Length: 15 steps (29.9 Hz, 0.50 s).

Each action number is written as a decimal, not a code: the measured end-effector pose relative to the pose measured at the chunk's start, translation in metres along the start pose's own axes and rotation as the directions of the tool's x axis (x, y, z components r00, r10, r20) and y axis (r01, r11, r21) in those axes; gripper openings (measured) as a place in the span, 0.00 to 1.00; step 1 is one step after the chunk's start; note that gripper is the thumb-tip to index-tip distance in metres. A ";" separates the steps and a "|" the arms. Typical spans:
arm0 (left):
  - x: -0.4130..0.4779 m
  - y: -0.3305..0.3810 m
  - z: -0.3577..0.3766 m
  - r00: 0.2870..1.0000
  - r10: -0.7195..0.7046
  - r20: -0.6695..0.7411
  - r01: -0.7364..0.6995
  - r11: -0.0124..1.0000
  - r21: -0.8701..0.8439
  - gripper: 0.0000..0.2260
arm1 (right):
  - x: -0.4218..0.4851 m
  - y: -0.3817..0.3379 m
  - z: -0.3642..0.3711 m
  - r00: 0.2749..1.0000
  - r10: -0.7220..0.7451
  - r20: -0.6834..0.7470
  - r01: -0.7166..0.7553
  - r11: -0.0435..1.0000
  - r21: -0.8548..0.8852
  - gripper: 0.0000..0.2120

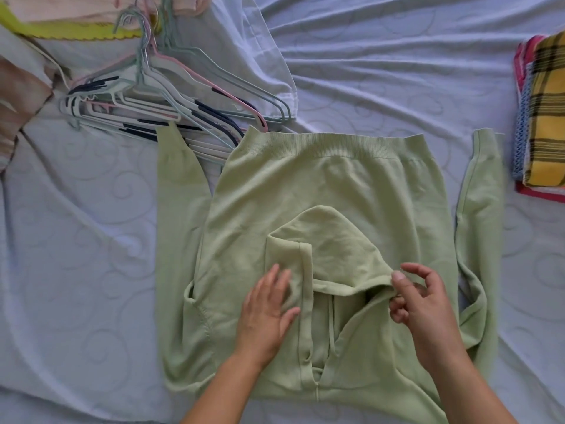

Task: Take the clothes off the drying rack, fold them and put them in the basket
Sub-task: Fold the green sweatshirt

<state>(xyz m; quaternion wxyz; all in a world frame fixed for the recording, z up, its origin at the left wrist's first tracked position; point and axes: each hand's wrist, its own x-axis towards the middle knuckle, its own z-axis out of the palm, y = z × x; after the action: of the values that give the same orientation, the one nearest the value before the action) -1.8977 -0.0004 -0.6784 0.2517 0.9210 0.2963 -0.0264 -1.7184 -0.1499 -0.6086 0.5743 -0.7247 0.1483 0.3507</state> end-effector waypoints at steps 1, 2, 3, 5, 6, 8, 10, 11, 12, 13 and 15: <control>-0.008 -0.002 -0.001 0.990 -0.142 -0.019 0.139 0.985 -0.103 0.31 | -0.003 -0.003 0.002 0.998 -0.048 0.031 0.048 0.999 -0.007 0.08; -0.016 -0.002 -0.004 0.958 -0.286 0.013 0.283 0.941 -0.184 0.36 | -0.006 -0.004 0.003 0.991 -0.126 0.051 0.129 0.990 -0.054 0.09; -0.025 -0.002 -0.006 0.918 -0.385 0.093 0.396 0.895 -0.205 0.40 | -0.007 -0.004 0.005 0.968 -0.244 0.059 0.251 0.953 -0.168 0.10; -0.048 -0.008 -0.005 0.871 -0.438 0.223 0.472 0.872 -0.129 0.39 | -0.009 -0.006 0.018 0.859 -0.494 0.134 0.497 0.744 -0.447 0.10; -0.058 -0.013 -0.001 0.865 -0.435 0.250 0.475 0.871 -0.129 0.32 | -0.007 -0.007 0.029 0.799 -0.565 0.206 0.580 0.633 -0.513 0.07; -0.070 -0.018 0.003 0.867 -0.431 0.250 0.488 0.837 -0.247 0.22 | 0.007 -0.006 0.059 0.743 -0.549 0.384 0.655 0.473 -0.590 0.13; -0.079 -0.024 0.008 0.873 -0.436 0.218 0.487 0.799 -0.353 0.17 | 0.028 -0.002 0.093 0.786 -0.333 0.521 0.617 0.359 -0.701 0.20; -0.084 -0.027 0.011 0.868 -0.451 0.209 0.497 0.778 -0.384 0.15 | 0.037 -0.001 0.107 0.811 -0.219 0.542 0.585 0.305 -0.752 0.20; -0.088 -0.028 0.011 0.855 -0.475 0.207 0.517 0.758 -0.399 0.14 | 0.044 -0.001 0.119 0.822 -0.150 0.550 0.569 0.269 -0.777 0.18; -0.092 -0.029 0.012 0.845 -0.495 0.201 0.533 0.752 -0.389 0.14 | 0.049 0.000 0.127 0.824 -0.144 0.548 0.565 0.263 -0.782 0.14; -0.097 -0.033 0.012 0.817 -0.535 0.215 0.577 0.756 -0.311 0.14 | 0.056 0.001 0.134 0.827 -0.191 0.528 0.561 0.235 -0.794 0.11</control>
<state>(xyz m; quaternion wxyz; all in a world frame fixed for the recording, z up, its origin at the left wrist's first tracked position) -1.9948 -0.0350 -0.6849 0.4137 0.7255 0.5414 -0.0968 -1.7240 -0.0141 -0.6601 0.1396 -0.8624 -0.3561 0.3316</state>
